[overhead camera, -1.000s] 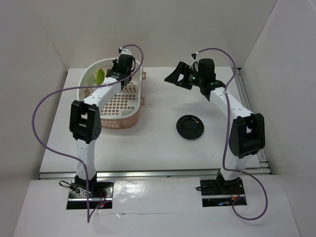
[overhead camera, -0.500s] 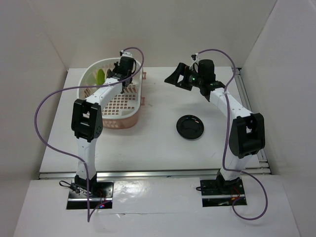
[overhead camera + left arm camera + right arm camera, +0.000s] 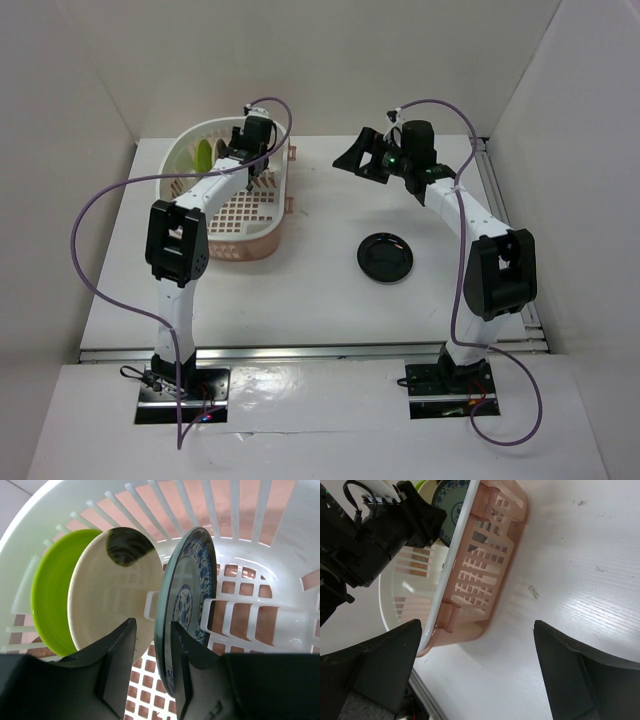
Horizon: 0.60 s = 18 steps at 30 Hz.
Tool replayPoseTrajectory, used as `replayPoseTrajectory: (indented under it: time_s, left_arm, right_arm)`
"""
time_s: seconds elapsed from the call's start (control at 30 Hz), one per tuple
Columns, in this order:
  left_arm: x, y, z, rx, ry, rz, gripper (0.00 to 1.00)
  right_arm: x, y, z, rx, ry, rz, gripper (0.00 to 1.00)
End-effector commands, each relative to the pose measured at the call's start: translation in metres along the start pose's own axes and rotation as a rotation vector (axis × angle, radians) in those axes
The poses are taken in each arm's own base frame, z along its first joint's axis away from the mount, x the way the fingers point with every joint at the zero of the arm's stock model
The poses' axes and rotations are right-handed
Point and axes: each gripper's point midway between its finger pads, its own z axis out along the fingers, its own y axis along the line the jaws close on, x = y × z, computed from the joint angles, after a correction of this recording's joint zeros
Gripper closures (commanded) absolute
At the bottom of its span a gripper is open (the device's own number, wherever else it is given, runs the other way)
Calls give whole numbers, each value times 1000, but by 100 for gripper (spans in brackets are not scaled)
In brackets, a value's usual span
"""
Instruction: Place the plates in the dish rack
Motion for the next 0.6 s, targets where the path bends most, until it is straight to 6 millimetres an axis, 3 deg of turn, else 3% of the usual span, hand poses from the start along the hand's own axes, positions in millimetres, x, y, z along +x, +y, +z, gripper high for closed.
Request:
replayPoseTrajectory:
  time_s: [0.0, 0.17, 0.23, 0.3, 0.37, 0.43, 0.5, 0.57]
  left_arm:
    - [-9, 0, 2, 6, -14, -29, 53]
    - [-24, 4, -6, 16, -44, -50, 48]
    - [-31, 8, -10, 16, -54, -57, 42]
    - [-35, 9, -14, 25, -63, -63, 33]
    - [-51, 13, -22, 37, -91, -82, 26]
    - [-69, 14, -36, 85, -125, -101, 23]
    - [-85, 15, -48, 126, -147, -136, 9]
    - [-96, 8, -68, 230, -155, -167, 0]
  right_arm:
    - [-14, 15, -2, -53, -39, -41, 0]
    - [-13, 13, 0, -53, -39, -32, 0]
    - [-16, 15, 0, -58, -45, -37, 0]
    - [-15, 5, 3, -17, -46, -33, 0]
    - [-17, 1, 2, 9, -50, -49, 0]
    - [-12, -15, 6, 69, -30, -63, 0]
    - [-11, -22, 6, 101, -19, -87, 0]
    - [-17, -53, -2, 204, -35, -102, 0]
